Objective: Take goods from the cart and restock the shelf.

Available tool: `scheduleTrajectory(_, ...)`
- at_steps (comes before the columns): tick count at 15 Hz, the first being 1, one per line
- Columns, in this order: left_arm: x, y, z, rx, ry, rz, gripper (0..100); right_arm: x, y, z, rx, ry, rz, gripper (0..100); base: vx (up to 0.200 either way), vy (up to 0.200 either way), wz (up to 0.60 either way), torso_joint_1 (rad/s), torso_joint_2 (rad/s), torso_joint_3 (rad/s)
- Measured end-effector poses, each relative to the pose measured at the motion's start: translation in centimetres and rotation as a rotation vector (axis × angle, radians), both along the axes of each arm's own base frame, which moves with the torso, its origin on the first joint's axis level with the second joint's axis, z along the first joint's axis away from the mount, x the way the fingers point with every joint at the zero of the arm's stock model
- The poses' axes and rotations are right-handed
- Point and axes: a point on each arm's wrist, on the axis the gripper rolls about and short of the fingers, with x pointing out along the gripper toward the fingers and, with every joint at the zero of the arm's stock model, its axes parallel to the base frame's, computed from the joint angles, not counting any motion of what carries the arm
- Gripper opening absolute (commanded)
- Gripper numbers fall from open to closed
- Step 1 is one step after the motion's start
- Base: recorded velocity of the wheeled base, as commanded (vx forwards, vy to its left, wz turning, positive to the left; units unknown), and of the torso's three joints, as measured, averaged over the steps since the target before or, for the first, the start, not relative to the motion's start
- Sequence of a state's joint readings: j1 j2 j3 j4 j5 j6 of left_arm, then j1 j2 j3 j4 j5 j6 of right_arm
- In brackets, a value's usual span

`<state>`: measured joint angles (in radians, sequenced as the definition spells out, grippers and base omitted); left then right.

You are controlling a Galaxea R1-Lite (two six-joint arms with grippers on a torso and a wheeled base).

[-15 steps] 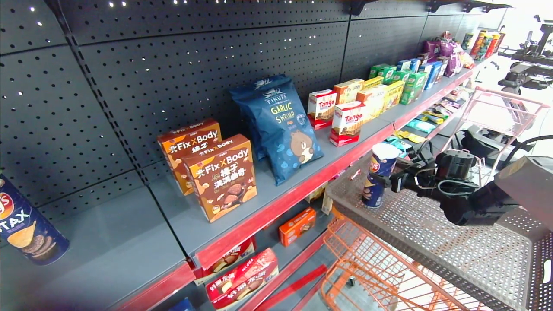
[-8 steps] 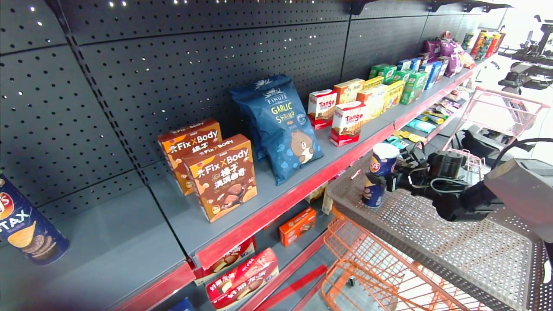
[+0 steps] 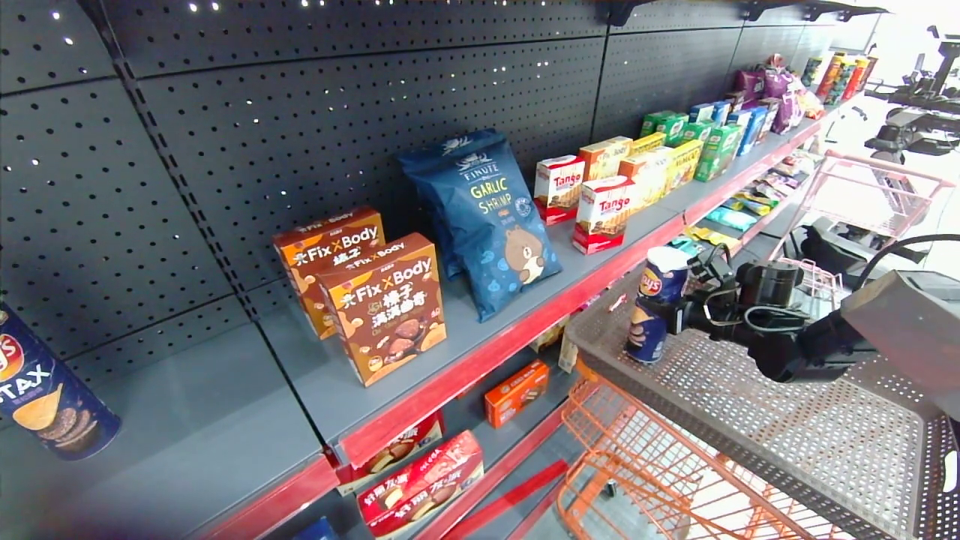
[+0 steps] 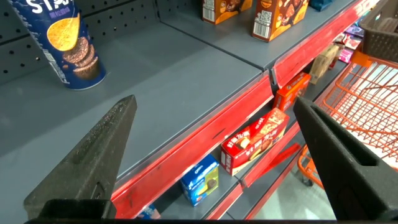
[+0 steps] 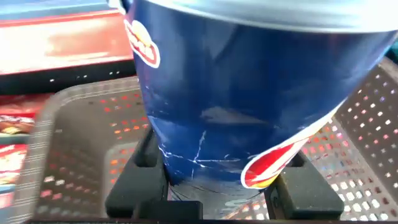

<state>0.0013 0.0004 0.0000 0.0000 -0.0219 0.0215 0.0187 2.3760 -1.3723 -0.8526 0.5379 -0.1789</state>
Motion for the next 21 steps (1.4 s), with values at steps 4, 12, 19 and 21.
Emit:
scheduleTrajectory(4, 0.0, 0.0, 0.0, 0.0, 0.0, -0.001, 100, -3.1, 1.0, 4.1, 0.005, 0.004, 0.016, 0, 0.0, 0.0, 0.0, 0.0, 0.0, 0.0)
scheduleTrajectory(12, 0.0, 0.0, 0.0, 0.0, 0.0, 0.0, 100, -17.8, 1.7, 14.3, 0.035, 0.009, -0.176, 0, 0.0, 0.0, 0.0, 0.0, 0.0, 0.0)
scheduleTrajectory(19, 0.0, 0.0, 0.0, 0.0, 0.0, 0.0, 100, -33.5, -1.0, 15.4, -0.008, 0.042, -0.362, 0, 0.0, 0.0, 0.0, 0.0, 0.0, 0.0)
scheduleTrajectory(21, 0.0, 0.0, 0.0, 0.0, 0.0, 0.0, 100, -35.7, -1.7, 15.4, -0.07, 0.018, -0.455, 0, 0.0, 0.0, 0.0, 0.0, 0.0, 0.0)
